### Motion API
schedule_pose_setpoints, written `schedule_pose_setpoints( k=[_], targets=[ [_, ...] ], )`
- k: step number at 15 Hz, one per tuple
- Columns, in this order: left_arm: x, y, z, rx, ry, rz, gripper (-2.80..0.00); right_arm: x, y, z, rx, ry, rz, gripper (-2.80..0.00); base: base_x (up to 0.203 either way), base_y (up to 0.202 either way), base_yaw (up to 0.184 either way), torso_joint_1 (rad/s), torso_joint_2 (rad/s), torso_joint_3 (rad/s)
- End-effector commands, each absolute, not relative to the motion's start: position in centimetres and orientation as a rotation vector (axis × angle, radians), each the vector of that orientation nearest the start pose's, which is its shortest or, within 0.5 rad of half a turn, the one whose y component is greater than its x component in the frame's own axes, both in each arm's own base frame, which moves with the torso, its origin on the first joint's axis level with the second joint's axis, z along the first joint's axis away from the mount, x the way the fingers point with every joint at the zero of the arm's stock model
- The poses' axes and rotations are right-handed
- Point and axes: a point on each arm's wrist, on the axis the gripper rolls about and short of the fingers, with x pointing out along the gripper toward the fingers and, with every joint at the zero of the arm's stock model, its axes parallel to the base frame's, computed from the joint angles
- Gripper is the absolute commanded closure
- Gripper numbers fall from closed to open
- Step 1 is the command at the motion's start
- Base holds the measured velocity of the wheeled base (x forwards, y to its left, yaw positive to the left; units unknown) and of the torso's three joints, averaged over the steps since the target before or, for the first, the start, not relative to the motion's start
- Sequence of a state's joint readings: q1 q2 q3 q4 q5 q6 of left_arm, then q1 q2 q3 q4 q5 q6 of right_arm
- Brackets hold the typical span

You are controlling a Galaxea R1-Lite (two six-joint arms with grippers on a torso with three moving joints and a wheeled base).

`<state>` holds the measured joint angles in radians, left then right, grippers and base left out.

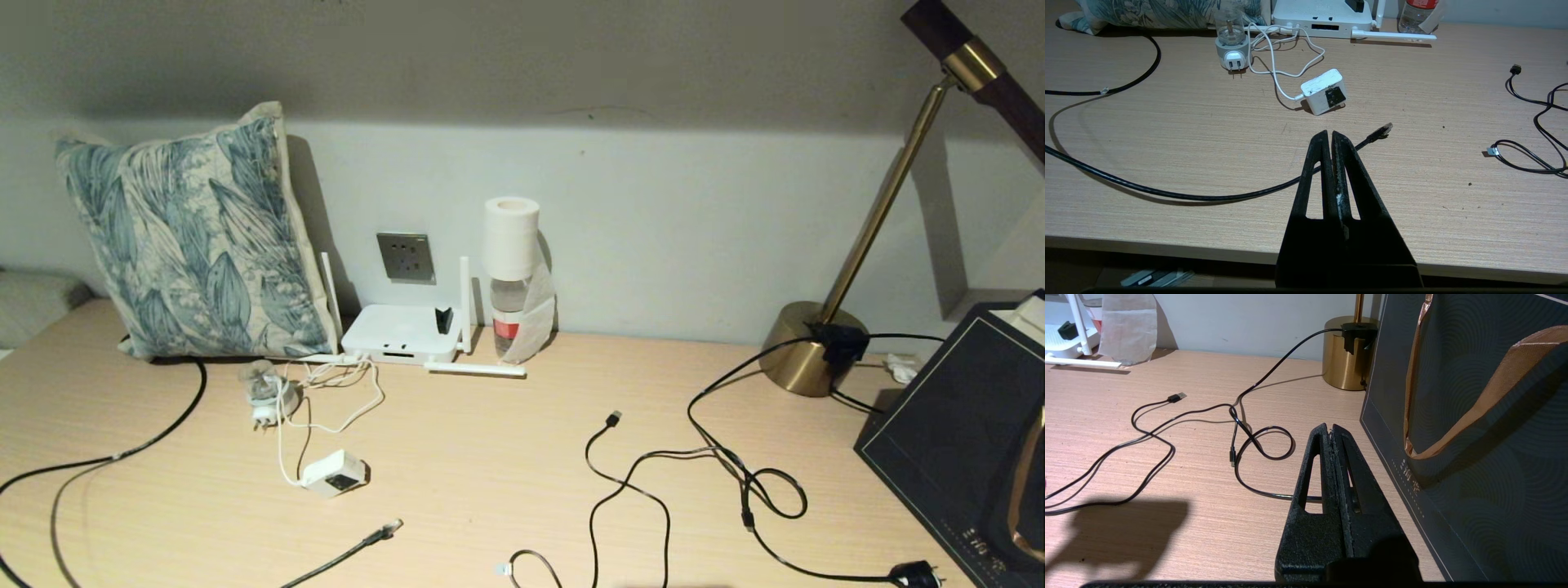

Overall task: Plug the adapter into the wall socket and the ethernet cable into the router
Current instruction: Plug plug into socket

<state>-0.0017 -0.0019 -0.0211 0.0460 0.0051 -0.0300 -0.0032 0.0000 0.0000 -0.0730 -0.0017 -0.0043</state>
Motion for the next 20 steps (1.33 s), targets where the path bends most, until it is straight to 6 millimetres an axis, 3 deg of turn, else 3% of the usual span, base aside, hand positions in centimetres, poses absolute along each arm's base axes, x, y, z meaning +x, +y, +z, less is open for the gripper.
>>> schedule_pose_setpoints(
  k=[1, 20],
  targets=[
    [-2.45, 0.02, 7.67, -0.034, 0.024, 0.004, 0.00, -2.10, 0.00, 7.58, -0.005, -0.048, -0.005, 0.00, 0.000, 0.000, 0.000, 0.000, 0.00, 0.000],
    [-2.53, -0.04, 7.95, 0.021, 0.015, -0.021, 0.00, -2.10, 0.00, 7.58, -0.005, -0.048, -0.005, 0.00, 0.000, 0.000, 0.000, 0.000, 0.00, 0.000]
  ],
)
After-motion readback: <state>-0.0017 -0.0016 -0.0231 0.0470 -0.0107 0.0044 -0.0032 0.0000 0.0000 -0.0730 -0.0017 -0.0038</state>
